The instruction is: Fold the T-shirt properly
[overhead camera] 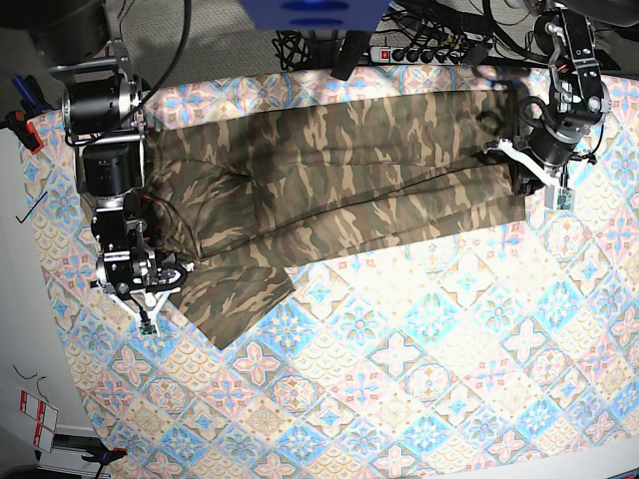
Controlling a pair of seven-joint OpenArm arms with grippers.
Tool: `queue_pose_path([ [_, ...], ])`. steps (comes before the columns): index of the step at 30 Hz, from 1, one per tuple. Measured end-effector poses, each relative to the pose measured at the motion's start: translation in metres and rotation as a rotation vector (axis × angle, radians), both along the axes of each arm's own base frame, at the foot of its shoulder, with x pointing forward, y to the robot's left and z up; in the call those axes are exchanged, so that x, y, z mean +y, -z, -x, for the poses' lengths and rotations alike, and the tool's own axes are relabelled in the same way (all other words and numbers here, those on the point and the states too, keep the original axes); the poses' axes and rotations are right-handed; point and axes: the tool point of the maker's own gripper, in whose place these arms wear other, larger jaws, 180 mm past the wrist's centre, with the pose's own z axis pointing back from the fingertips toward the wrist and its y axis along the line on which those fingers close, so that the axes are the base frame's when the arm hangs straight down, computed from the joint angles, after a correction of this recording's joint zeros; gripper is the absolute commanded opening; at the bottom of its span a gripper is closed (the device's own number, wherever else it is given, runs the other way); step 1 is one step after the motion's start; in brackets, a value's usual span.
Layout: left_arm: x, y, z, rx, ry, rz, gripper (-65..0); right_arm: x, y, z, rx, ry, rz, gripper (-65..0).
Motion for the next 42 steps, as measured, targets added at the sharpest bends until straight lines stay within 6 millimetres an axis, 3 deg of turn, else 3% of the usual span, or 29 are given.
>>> queue_pose_path([
  [4, -0.002, 0.002, -0.001, 0.004, 0.005, 0.003, -65.0, 0.001, -0.001, -0.001, -0.005, 0.001, -0.004, -58.8],
  [9, -0.007, 0.006, 0.0, 0.013, 0.017, 0.009, -65.0, 0.001, -0.001, -0.001, -0.004, -0.001, -0.002, -59.9],
  [12, -0.007, 0.006, 0.0, 0.014, 0.017, 0.008, -65.0, 0.001, -0.001, -0.001, -0.004, -0.002, -0.001, -65.0],
  [25, -0.007, 0.005, 0.0, 0.013, 0.017, 0.009, -65.0, 0.002, -0.001, -0.001, -0.004, -0.005, 0.0, -64.5],
  [33, -0.007, 0.005, 0.0, 0.013, 0.017, 0.009, -65.0, 0.009, -0.037, -0.024, -0.085, -0.025, 0.013, -64.5],
  [42, -0.007, 0.005, 0.0, 0.012, 0.017, 0.008, -65.0, 0.01, -0.038, -0.021, -0.072, -0.027, 0.017, -64.6],
])
